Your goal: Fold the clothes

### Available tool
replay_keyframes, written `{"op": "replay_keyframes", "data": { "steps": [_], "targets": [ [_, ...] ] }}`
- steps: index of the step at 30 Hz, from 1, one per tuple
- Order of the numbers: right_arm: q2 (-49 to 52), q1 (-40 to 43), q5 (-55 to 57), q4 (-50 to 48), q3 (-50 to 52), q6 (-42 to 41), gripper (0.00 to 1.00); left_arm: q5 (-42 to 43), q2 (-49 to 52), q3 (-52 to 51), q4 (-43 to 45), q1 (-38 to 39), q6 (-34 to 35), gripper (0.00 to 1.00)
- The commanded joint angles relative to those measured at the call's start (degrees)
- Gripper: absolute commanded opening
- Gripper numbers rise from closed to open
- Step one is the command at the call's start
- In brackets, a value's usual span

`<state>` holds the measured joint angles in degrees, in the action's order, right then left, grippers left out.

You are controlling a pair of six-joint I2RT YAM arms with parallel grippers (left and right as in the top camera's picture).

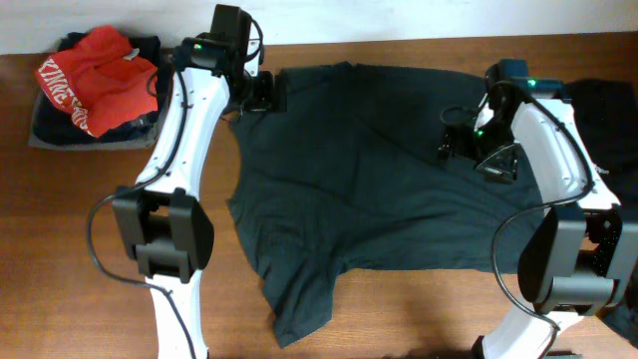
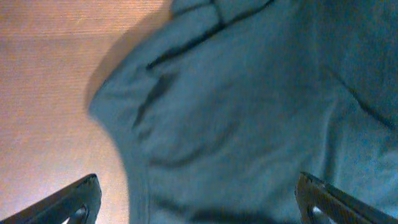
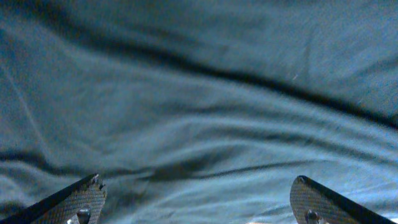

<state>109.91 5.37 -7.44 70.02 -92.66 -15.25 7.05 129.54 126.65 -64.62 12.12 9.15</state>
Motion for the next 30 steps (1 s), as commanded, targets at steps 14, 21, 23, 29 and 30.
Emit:
{"op": "replay_keyframes", "data": {
  "steps": [14, 21, 23, 29, 30],
  "targets": [
    [0.2, 7.4, 6.3, 4.9, 10.7, -5.5, 0.04, 7.8, 7.4, 0.6, -7.8, 0.3, -6.2, 0.69],
    [0.2, 14.8, 6.6, 1.5, 16.2, -6.5, 0.04, 7.8, 9.5, 0.6, -13.9, 1.9, -6.2, 0.65],
    [0.2, 16.5, 6.7, 1.7, 16.7, -6.4, 0.04, 7.8, 10.1, 0.6, -14.4, 2.4, -6.2, 0.66],
    [0.2, 20.7, 6.7, 1.7, 17.7, -6.2, 0.04, 7.3, 11.4, 0.6, -14.2, 4.3, -6.2, 0.47],
    [0.2, 21.2, 6.7, 1.6, 17.9, -6.0, 0.04, 6.7, 12.0, 0.6, -13.7, 4.5, -6.2, 0.39]
  ]
}}
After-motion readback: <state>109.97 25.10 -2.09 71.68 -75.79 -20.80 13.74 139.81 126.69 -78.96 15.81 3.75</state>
